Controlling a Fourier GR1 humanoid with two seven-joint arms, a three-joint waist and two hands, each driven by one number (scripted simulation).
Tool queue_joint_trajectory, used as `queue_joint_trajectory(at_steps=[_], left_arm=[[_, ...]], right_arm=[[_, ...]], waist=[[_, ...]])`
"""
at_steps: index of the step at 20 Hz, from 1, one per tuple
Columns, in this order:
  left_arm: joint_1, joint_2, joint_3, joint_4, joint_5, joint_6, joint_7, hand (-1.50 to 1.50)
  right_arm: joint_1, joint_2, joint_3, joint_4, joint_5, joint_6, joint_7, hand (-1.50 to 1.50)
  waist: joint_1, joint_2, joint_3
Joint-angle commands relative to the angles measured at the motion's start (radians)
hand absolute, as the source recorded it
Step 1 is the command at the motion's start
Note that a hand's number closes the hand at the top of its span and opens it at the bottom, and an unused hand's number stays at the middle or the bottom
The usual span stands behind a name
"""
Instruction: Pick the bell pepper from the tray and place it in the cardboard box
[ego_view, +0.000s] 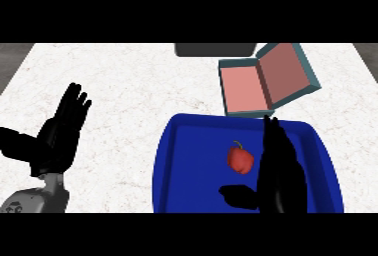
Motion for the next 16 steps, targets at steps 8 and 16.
queue_joint_trajectory(at_steps=[8, 16], left_arm=[[0.012, -0.006, 0.017, 0.004, -0.007, -0.038, 0.000, 0.00], [0.019, -0.033, 0.023, -0.004, -0.024, -0.025, 0.011, 0.00]], right_arm=[[-0.098, 0.016, -0.059, 0.137, -0.034, -0.014, 0.144, -1.50], [-0.061, 0.016, -0.052, 0.241, -0.005, -0.120, 0.092, -1.50]], waist=[[0.004, 0.001, 0.000], [0.003, 0.000, 0.000]])
